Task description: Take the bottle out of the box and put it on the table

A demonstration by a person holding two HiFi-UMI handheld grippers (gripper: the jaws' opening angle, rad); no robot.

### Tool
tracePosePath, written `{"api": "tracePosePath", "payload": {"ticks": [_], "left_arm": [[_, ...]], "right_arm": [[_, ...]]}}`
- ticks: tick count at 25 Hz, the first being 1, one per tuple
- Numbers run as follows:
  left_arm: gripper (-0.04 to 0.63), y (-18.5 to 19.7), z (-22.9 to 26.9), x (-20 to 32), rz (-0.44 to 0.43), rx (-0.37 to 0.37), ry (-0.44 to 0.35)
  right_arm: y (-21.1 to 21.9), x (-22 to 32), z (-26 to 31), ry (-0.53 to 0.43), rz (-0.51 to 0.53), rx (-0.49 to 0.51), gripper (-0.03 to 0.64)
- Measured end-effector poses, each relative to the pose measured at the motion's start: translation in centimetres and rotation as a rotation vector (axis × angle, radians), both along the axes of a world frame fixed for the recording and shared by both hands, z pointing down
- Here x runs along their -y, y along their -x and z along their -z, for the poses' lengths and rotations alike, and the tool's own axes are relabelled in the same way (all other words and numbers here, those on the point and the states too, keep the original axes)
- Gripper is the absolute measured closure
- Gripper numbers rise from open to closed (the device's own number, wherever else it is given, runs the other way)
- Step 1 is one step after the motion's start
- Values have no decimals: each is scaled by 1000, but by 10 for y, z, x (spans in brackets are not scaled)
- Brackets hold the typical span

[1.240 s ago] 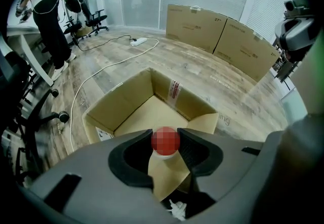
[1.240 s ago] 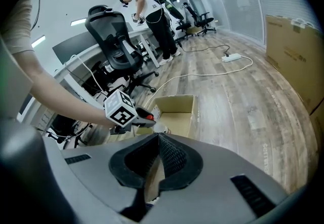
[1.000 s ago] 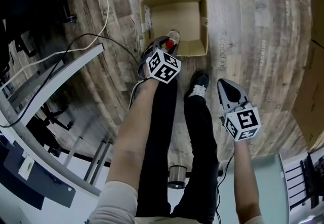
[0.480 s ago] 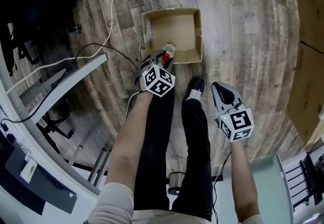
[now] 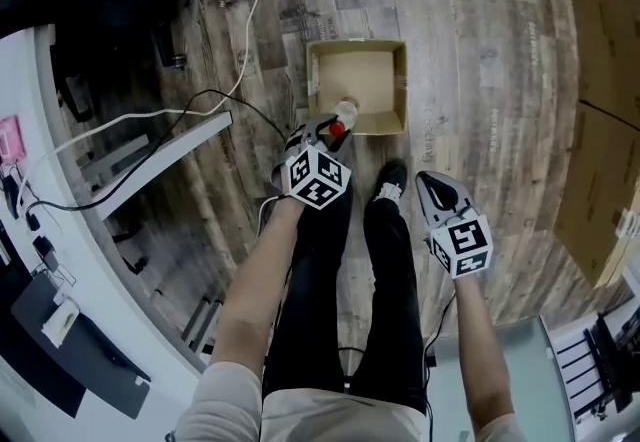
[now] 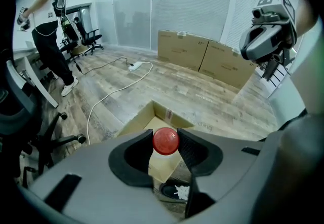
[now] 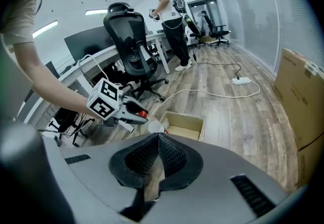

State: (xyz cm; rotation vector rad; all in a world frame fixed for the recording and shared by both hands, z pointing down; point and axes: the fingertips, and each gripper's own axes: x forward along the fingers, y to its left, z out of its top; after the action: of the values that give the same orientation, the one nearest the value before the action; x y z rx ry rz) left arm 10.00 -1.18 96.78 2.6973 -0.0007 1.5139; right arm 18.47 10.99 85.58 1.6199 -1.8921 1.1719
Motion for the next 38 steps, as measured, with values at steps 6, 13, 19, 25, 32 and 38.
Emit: {"api": "tracePosePath", "payload": {"ticks": [6, 13, 19, 25, 32, 38], "left_arm": [[436, 20, 68, -3, 17, -32, 14], [436, 57, 152, 1, 74, -88, 12], [436, 89, 226, 2, 157, -120, 2], [436, 125, 298, 15, 273, -175, -30], [436, 166, 377, 26, 411, -247, -75], [436, 196, 433, 31, 510, -282, -140]], "right_arm": [[23, 15, 37, -16, 54, -5, 577], [58, 37, 86, -34, 127, -20, 577], [70, 51, 139, -73, 112, -15, 577], [92, 60, 186, -96, 104, 11, 577], [153, 85, 257, -173, 248, 35, 577], [197, 114, 314, -251, 355, 54, 577]]}}
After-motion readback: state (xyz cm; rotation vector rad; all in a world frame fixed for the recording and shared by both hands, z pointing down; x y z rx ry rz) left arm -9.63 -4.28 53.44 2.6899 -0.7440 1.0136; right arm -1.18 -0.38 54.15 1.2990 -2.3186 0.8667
